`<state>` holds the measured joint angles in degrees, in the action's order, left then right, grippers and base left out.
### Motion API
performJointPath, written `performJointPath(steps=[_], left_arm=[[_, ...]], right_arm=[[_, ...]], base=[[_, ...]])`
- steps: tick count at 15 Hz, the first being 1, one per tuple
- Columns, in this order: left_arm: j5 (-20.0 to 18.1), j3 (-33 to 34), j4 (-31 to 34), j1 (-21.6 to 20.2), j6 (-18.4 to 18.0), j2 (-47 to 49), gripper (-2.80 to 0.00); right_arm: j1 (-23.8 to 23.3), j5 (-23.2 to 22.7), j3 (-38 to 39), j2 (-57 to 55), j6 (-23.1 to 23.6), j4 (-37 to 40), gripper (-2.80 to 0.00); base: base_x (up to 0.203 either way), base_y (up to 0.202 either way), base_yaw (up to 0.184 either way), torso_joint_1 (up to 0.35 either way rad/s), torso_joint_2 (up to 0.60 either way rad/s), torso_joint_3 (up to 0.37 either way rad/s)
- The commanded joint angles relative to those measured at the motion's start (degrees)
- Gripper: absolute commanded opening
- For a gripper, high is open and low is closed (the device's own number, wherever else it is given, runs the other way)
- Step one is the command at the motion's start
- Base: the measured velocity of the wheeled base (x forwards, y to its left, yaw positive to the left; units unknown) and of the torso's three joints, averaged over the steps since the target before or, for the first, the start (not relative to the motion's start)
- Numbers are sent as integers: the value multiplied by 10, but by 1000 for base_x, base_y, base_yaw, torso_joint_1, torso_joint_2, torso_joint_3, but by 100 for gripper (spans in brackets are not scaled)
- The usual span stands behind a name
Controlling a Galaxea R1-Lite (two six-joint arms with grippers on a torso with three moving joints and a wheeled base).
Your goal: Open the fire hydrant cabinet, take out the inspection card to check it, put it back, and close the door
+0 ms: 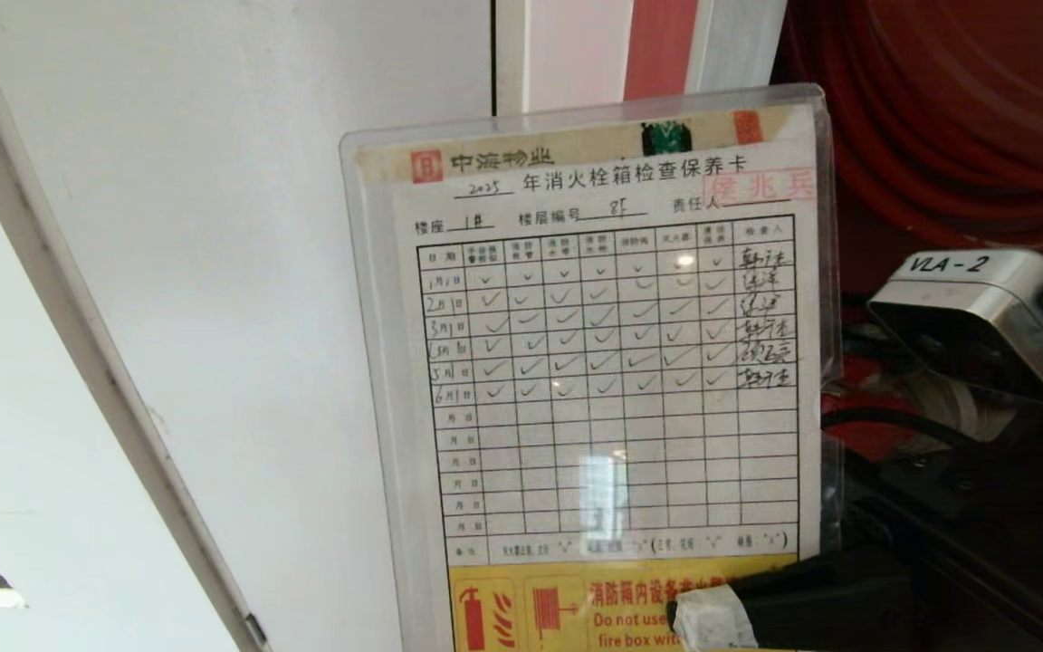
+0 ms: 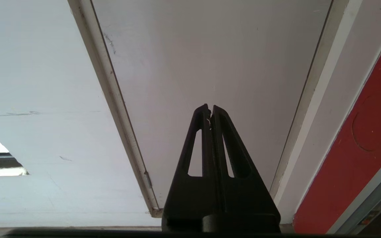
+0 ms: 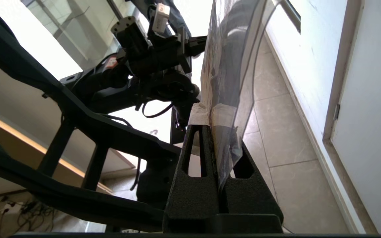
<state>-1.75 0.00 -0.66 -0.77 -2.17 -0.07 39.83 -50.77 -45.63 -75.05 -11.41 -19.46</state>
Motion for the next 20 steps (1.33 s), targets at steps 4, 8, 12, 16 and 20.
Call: performJointPath(steps=[4, 8, 12, 16, 20], left_arm=[[0, 4, 0, 0, 0, 0, -280], [0, 4, 0, 0, 0, 0, -280], [0, 4, 0, 0, 0, 0, -280], [0, 4, 0, 0, 0, 0, -280], [0, 4, 0, -1, 0, 0, -280]], right_arm=[[15, -3, 1, 29, -12, 1, -280], [20, -3, 5, 43, -14, 2, -280], [23, -2, 3, 41, -13, 1, -280], [24, 2, -19, 18, -10, -1, -280], [55, 25, -44, -21, -10, -1, -280]], base=[[0, 0, 0, 0, 0, 0], [0, 0, 0, 0, 0, 0], [0, 0, 0, 0, 0, 0], [0, 0, 0, 0, 0, 0], [0, 0, 0, 0, 0, 0]])
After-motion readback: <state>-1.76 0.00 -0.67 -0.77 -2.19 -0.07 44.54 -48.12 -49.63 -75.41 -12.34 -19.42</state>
